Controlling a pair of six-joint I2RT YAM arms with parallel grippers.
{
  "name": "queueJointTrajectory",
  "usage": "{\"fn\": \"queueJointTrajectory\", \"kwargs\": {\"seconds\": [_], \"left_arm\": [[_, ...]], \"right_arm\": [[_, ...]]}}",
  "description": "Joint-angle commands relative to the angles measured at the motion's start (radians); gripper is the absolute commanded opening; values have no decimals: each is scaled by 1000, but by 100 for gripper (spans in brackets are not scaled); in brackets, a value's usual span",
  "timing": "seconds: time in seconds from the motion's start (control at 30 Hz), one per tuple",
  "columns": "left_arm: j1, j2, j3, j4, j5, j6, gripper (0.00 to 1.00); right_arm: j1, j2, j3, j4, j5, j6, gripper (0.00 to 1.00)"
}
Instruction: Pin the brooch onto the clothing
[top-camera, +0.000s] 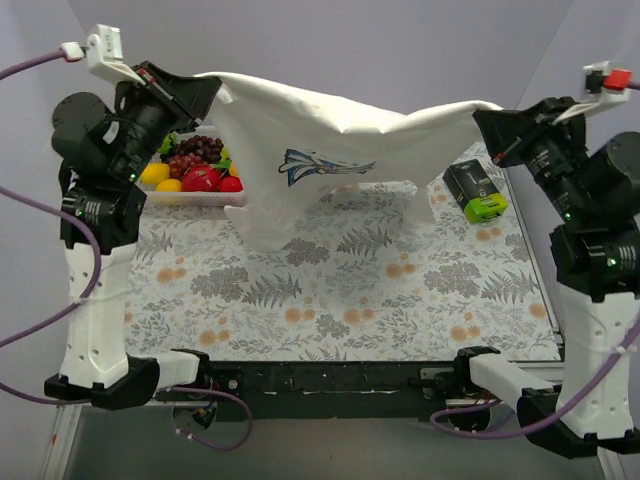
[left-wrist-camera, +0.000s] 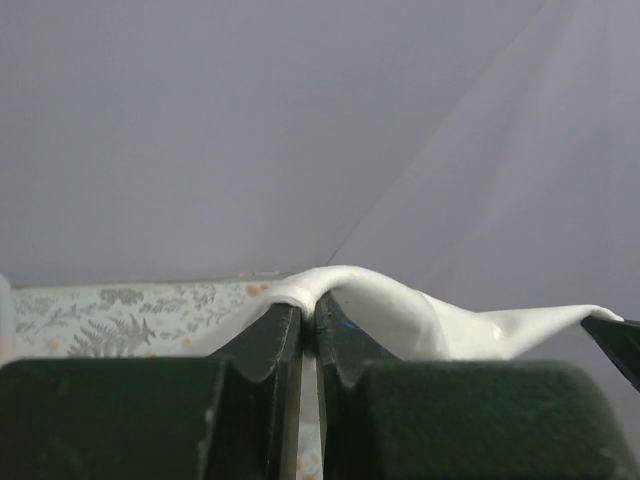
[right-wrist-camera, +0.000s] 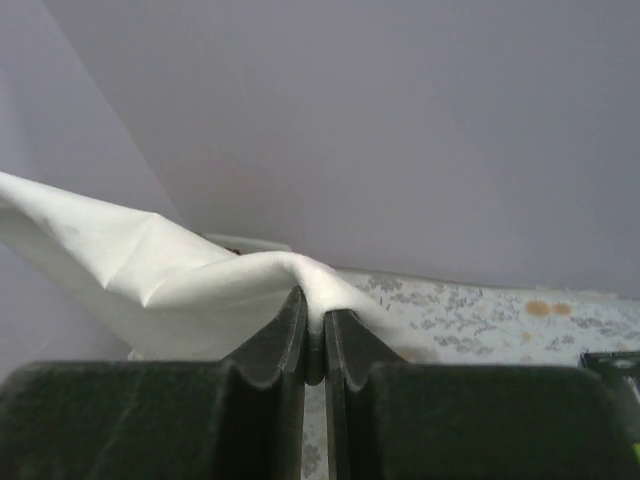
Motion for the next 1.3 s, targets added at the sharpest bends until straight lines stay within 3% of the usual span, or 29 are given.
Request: {"fn": "queueJointTrajectory", "kwargs": {"seconds": [0.0, 0.27, 0.83, 1.07, 1.27], "left_arm": [[1, -77, 119, 22, -17, 36, 0], [1, -129, 157, 11, -16, 53, 0], [-1, 37, -5, 63, -54, 73, 0], [1, 124, 80, 76, -42, 64, 0], [1, 111, 162, 70, -17, 62, 0]], "right_arm": [[-1, -87, 123, 88, 74, 10, 1], [1, -70, 256, 51, 91, -6, 1], [1, 118, 197, 73, 219, -140, 1], [-1, 172, 282, 58, 224, -125, 1], [-1, 140, 309, 54, 212, -108, 1]]}}
